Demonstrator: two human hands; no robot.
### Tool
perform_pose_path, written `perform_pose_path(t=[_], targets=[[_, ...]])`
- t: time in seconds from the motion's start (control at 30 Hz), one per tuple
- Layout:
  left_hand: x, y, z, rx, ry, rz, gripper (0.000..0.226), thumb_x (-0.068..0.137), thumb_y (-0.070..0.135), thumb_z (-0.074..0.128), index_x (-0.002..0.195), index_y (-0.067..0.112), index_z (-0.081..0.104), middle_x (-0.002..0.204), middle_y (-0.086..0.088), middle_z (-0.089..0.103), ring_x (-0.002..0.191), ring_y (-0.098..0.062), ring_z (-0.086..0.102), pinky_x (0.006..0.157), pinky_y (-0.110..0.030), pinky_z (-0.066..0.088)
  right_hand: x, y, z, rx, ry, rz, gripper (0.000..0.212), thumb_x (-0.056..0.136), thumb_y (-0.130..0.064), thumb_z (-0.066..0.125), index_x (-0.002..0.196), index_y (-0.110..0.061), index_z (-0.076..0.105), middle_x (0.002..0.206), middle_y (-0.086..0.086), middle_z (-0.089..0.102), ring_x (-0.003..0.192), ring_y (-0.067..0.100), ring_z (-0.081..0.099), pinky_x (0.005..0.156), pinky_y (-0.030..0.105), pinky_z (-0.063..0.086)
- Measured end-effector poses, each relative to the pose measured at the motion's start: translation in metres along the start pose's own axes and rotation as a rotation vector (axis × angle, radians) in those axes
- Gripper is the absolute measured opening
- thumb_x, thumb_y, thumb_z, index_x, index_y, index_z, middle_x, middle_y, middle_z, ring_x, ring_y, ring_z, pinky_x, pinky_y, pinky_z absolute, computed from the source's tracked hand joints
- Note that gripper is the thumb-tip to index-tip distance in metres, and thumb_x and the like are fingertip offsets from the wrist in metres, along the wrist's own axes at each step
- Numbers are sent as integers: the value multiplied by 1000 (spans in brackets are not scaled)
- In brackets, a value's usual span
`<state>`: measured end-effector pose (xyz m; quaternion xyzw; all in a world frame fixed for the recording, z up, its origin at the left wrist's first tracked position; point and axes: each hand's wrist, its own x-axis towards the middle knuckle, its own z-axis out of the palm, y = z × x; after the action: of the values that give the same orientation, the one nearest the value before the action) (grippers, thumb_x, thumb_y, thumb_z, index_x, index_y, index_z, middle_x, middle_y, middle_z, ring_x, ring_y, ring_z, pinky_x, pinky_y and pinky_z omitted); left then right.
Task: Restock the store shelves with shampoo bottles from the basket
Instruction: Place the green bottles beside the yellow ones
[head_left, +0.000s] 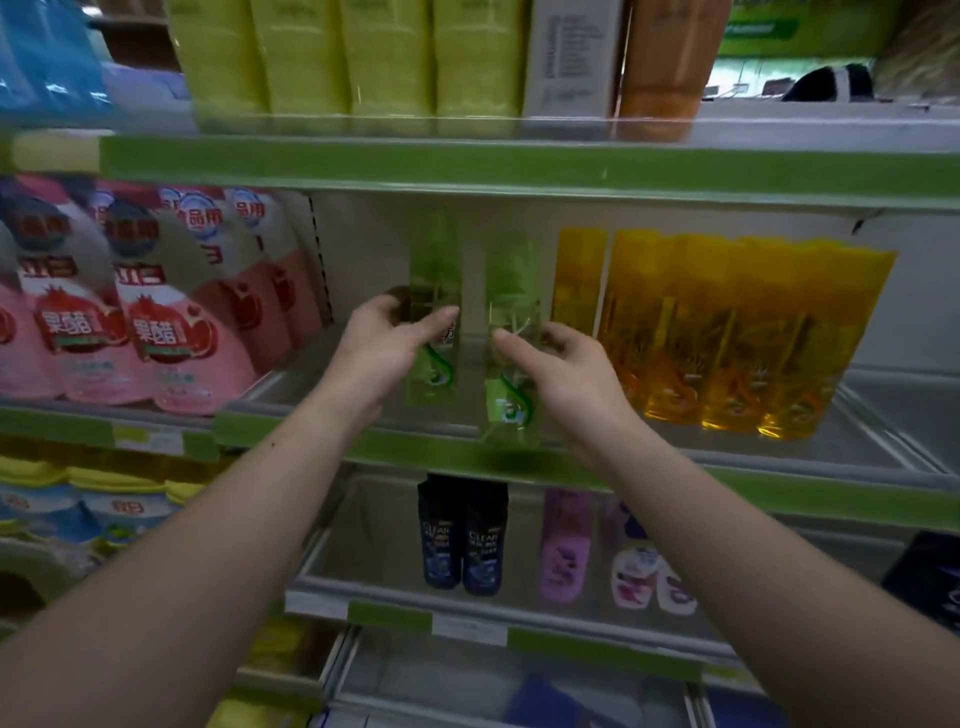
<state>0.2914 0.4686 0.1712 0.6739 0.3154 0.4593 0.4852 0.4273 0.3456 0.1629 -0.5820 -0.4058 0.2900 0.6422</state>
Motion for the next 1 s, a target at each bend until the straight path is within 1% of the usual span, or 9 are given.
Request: perform_pose_path(t=[0.07, 0.23, 0.3, 0.37, 0.47, 0.57, 0.67, 0.87, 1.0], targets=[[14, -6, 0, 84, -33, 21, 31, 86, 22, 75, 115, 15, 71, 105, 3, 76, 103, -13, 70, 100, -35, 51, 16, -4, 5, -73, -18, -37, 24, 91, -33, 72, 106, -21, 57, 93, -14, 65, 84, -7, 65, 65, 6, 48], [30, -25, 1, 85, -10, 44, 24, 91, 9, 69, 115, 8, 69, 101, 2, 74, 97, -14, 70, 76, -11, 51, 46, 3, 23, -215, 44, -84, 30, 91, -26, 72, 117, -18, 58, 104, -5, 69, 96, 11, 66, 67, 11, 47], [33, -30, 0, 88, 31, 50, 22, 92, 13, 69, 113, 8, 69, 95, 7, 71, 86, -3, 67, 64, -3, 46, 55, 8, 27, -208, 62, -81, 31, 92, -21, 71, 118, -20, 54, 107, -4, 66, 100, 14, 64, 68, 12, 49], [34, -32, 0, 88, 44, 59, 16, 93, 11, 67, 109, 9, 68, 87, 12, 66, 73, 6, 62, 60, -1, 42, 59, 13, 32, -233, 85, -77, 38, 92, -23, 71, 125, -21, 53, 113, -3, 63, 107, 15, 61, 81, 22, 53], [35, -38, -2, 87, -17, 98, 20, 92, 6, 67, 108, 18, 65, 95, 14, 69, 83, 3, 67, 69, -4, 46, 63, 18, 36, -265, 122, -87, 43, 91, -27, 71, 130, -19, 54, 121, -1, 65, 112, 18, 62, 93, 33, 54], [36, -44, -9, 127, -105, 114, 29, 89, 7, 71, 103, 31, 63, 100, 15, 71, 95, -1, 69, 86, -18, 51, 59, 20, 36, -318, 131, -115, 42, 90, -26, 73, 128, -21, 55, 116, -4, 66, 110, 17, 63, 93, 34, 55], [36, -48, -17, 265, -188, 71, 37, 85, 13, 77, 114, 28, 61, 109, 9, 71, 106, -11, 68, 102, -34, 50, 50, 27, 33, -407, 94, -87, 43, 89, -22, 74, 127, -20, 53, 121, -1, 66, 114, 18, 61, 92, 29, 52], [35, -43, -15, 416, -192, 11, 47, 80, 19, 83, 122, 16, 62, 112, 2, 70, 107, -15, 65, 102, -29, 48, 49, 26, 28, -546, 102, -62, 38, 88, -21, 76, 120, -15, 57, 114, 3, 66, 98, 16, 58, 78, 25, 45], [39, -44, -4, 383, -148, -15, 41, 79, 12, 83, 113, 19, 62, 112, 1, 69, 107, -19, 65, 100, -31, 50, 52, 27, 30, -570, 167, -40, 39, 90, -18, 72, 127, -19, 57, 122, 4, 67, 109, 22, 63, 79, 23, 45]])
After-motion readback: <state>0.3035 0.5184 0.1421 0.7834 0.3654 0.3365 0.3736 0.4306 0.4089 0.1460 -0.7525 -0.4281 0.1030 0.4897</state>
